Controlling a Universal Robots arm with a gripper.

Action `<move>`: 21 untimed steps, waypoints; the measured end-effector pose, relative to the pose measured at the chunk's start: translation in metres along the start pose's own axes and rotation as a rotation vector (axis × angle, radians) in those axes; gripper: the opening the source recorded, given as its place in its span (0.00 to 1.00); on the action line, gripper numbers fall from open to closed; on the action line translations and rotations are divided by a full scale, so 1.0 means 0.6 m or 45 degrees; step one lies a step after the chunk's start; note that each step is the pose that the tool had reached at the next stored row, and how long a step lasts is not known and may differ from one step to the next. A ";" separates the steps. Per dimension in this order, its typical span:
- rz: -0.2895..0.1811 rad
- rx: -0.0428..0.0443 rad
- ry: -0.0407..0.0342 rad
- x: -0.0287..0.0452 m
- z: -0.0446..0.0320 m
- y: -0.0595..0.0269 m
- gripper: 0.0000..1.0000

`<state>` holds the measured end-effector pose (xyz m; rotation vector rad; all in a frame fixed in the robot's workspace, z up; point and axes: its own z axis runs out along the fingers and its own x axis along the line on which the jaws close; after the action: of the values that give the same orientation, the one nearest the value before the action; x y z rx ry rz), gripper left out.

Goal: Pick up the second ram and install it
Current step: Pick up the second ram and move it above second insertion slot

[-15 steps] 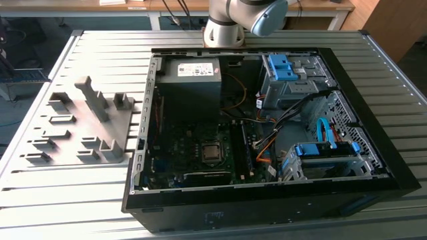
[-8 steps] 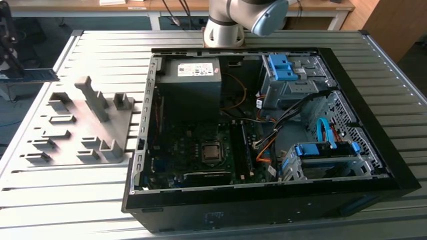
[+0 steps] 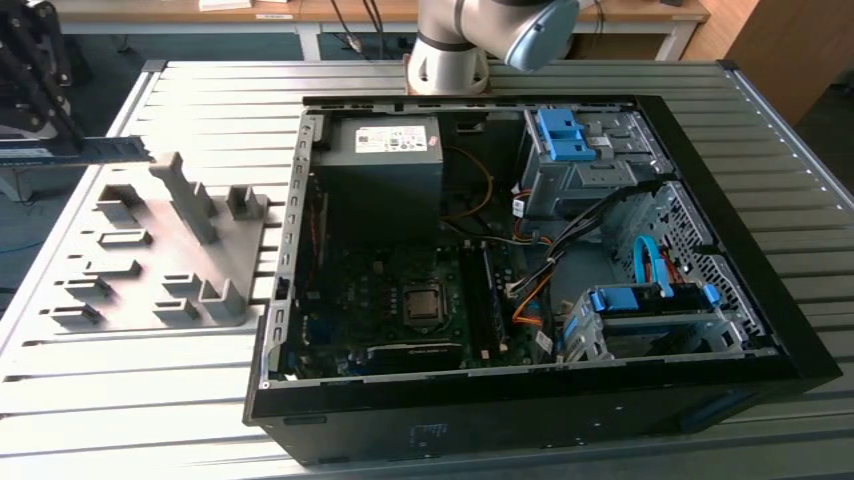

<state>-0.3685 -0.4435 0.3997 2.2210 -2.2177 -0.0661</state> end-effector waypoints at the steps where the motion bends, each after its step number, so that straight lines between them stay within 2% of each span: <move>1: 0.000 0.000 0.0000 0.000 0.000 -0.005 0.14; 21: 0.000 0.000 0.0000 0.000 -0.003 -0.092 0.14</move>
<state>-0.3133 -0.4435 0.3997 2.2211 -2.2176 -0.0662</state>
